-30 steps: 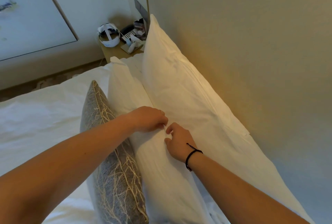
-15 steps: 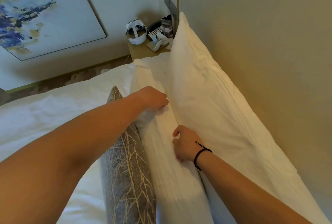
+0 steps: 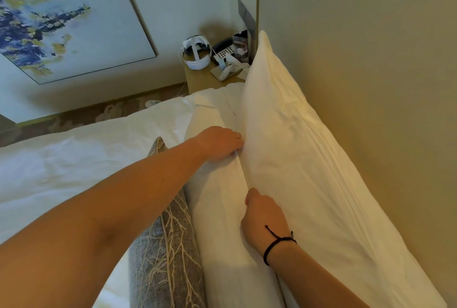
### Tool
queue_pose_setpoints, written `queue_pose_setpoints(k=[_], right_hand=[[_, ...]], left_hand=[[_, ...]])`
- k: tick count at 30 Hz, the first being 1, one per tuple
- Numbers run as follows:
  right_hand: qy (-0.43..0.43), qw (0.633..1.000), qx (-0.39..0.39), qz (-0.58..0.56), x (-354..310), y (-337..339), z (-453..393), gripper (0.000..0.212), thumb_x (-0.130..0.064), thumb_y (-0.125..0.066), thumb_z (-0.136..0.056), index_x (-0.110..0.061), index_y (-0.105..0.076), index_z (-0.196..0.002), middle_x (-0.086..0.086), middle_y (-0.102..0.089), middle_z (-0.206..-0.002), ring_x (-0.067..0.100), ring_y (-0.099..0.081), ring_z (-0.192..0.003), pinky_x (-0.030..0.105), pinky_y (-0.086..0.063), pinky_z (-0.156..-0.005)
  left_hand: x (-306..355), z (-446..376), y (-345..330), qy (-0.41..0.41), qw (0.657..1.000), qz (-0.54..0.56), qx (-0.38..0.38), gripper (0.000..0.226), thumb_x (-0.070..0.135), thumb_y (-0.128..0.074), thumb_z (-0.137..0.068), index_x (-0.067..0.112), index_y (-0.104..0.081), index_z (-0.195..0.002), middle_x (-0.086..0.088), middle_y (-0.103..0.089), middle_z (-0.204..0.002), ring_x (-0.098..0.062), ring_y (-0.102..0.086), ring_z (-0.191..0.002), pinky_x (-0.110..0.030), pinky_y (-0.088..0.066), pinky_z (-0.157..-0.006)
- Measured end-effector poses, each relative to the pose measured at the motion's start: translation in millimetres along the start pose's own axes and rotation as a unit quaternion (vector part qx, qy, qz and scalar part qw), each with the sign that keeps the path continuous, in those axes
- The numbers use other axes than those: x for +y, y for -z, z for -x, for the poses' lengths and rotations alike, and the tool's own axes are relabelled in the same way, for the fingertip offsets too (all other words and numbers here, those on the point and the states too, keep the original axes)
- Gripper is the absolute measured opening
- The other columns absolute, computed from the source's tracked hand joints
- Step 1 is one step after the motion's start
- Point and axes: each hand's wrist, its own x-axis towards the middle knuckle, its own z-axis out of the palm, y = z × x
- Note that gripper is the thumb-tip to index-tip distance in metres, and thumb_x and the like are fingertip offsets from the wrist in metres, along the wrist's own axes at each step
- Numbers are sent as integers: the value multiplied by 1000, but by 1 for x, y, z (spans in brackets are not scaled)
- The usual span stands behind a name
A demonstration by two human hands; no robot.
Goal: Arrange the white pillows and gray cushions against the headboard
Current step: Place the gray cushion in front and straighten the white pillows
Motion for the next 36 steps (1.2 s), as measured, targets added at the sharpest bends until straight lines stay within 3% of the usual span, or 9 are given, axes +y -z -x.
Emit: queue_pose_setpoints(k=[5, 10, 15, 18, 23, 26, 29, 32, 36], right_hand=[[-15, 996, -28, -79, -8, 0, -28, 13, -18, -42, -96, -16, -53, -102, 3, -58, -99, 20, -57, -82, 27, -43, -63], [-45, 986, -48, -156, -7, -2, -38, 28, -4, -45, -87, -23, -54, -105, 2, -59, -102, 19, -60, -87, 25, -42, -64], [-30, 981, -46, -188, 0, -4, -38, 24, -9, -48, -89, -24, -53, -108, -4, -55, -96, 10, -56, -79, 19, -40, -60], [-50, 973, -67, -213, 1, -7, -32, 23, -12, -48, -92, -25, -52, -111, -11, -52, -88, 11, -58, -70, 18, -45, -57], [-35, 976, -57, -205, 4, -14, -19, 23, -14, -48, -95, -24, -51, -115, 0, -55, -110, 8, -54, -76, 7, -41, -59], [-43, 971, -56, -229, 4, -13, -16, 19, -14, -47, -96, -22, -52, -113, 3, -53, -112, 25, -67, -80, 33, -57, -75], [-42, 973, -39, -225, 5, -13, -15, 19, -14, -47, -97, -19, -55, -114, 6, -57, -110, 24, -67, -84, 34, -56, -79], [-50, 971, -24, -232, 5, -13, -14, 21, -11, -47, -97, -15, -58, -115, 3, -58, -108, 19, -65, -90, 28, -55, -81], [-5, 984, 4, -181, 8, -9, -11, 23, -19, -51, -97, -20, -56, -120, -4, -52, -118, 7, -52, -101, 3, -35, -79]], left_hand=[[-37, -16, -3, 77, 991, -106, -4, 35, 35, -38, -101, 23, -54, -129, -1, -56, -125, -23, -51, -115, -37, -39, -97], [-78, -31, -2, 178, 977, -118, 5, 37, 33, -44, -99, 22, -49, -133, -6, -49, -136, -28, -51, -119, -42, -41, -96], [-103, -51, 5, 256, 967, -3, -7, 57, 14, -52, -95, 22, -30, -148, -15, -32, -154, -39, -53, -122, -50, -52, -89], [-113, -62, 9, 279, 954, 106, -16, 74, 5, -57, -93, 27, -21, -153, -13, -14, -162, -41, -40, -136, -54, -48, -99], [-123, -72, 11, 295, 926, 228, 60, 54, -4, -58, -89, 15, -48, -138, -13, -54, -135, -30, -54, -118, -38, -47, -97], [-129, -70, 11, 310, 931, 181, 68, 48, -3, -61, -88, 17, -55, -131, -10, -58, -129, -29, -57, -113, -39, -50, -96], [-125, -67, 3, 305, 936, 177, 6, 46, 16, -59, -95, 21, -50, -139, -8, -52, -139, -29, -52, -123, -41, -47, -101], [-120, -66, -12, 351, 912, 207, -45, 55, 40, -46, -100, 13, -39, -147, -13, -42, -148, -32, -42, -133, -43, -36, -108], [-110, -62, -24, 387, 844, 358, 97, 49, 29, -55, -97, 16, -43, -143, -11, -42, -149, -31, -41, -135, -39, -35, -108]])
